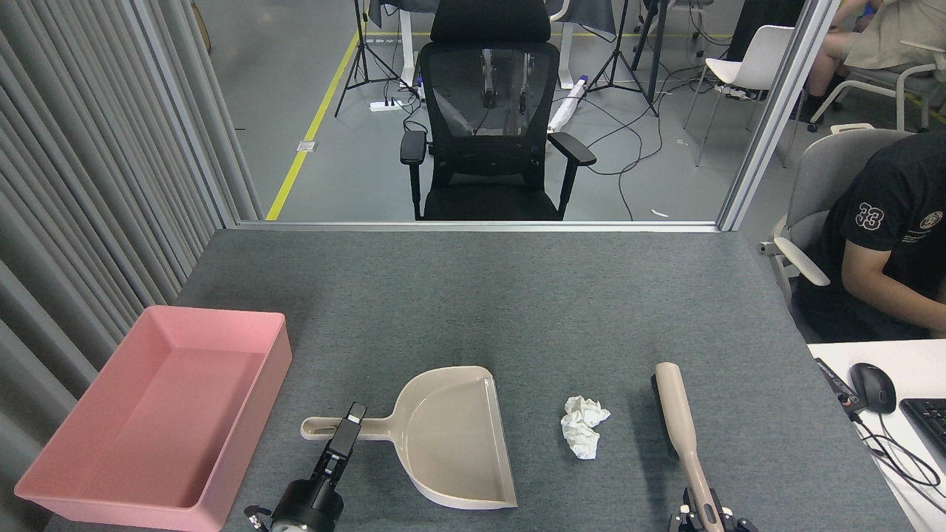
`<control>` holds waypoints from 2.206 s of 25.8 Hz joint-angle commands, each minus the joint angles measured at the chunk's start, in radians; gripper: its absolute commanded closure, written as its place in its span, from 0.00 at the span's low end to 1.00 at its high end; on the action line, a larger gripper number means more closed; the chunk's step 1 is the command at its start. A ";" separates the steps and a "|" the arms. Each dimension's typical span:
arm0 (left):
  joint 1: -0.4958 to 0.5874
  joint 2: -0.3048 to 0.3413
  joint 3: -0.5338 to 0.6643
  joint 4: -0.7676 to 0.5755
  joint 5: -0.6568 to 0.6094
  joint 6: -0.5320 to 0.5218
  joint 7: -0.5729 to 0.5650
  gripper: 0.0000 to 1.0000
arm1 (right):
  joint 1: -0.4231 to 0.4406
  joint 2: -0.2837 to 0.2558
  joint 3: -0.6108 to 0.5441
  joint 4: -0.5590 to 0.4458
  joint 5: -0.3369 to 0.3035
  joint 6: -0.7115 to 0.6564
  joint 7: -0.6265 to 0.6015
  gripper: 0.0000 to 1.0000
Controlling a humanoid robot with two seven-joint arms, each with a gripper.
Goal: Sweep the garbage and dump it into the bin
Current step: 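Close the left gripper on the dustpan handle and right on the brush handle, then lift the brush with the right gripper and move it toward the tissue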
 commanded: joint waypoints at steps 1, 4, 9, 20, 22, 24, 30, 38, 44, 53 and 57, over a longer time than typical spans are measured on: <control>0.005 0.000 0.003 -0.015 -0.002 -0.002 -0.015 0.43 | -0.002 -0.001 0.000 0.000 0.000 0.000 0.000 0.98; 0.005 0.002 0.003 -0.015 -0.003 -0.005 -0.014 0.43 | -0.002 -0.001 0.000 0.000 0.000 0.000 0.000 0.98; 0.009 0.003 0.003 -0.015 -0.003 -0.009 -0.015 0.43 | -0.008 0.001 0.000 0.000 0.000 0.000 0.000 0.98; 0.011 -0.018 0.040 -0.008 0.044 -0.009 -0.019 0.52 | -0.008 0.001 0.000 0.000 0.000 0.000 0.000 0.97; 0.011 -0.020 0.040 -0.008 0.044 -0.009 -0.023 0.57 | -0.010 0.001 0.000 0.000 0.000 0.000 0.000 0.97; 0.011 -0.026 0.040 -0.014 0.043 -0.014 -0.054 0.61 | -0.010 0.001 -0.002 0.000 0.000 0.000 0.000 0.97; 0.008 -0.032 0.049 -0.006 0.040 -0.019 -0.078 0.72 | -0.010 0.001 -0.002 0.000 0.000 0.000 0.000 0.97; 0.008 -0.032 0.049 -0.006 0.035 -0.046 -0.084 0.79 | -0.010 -0.001 0.002 -0.002 -0.001 -0.004 0.000 0.97; 0.008 -0.032 0.048 0.000 0.035 -0.059 -0.084 0.82 | -0.005 0.002 0.002 -0.002 -0.003 -0.066 0.000 0.98; 0.008 -0.032 0.045 0.000 0.034 -0.059 -0.080 0.83 | 0.004 0.022 0.058 0.000 -0.027 -0.095 -0.002 1.00; 0.008 -0.032 0.043 -0.003 0.032 -0.059 -0.081 0.83 | 0.004 0.042 0.110 -0.002 -0.032 -0.093 -0.009 1.00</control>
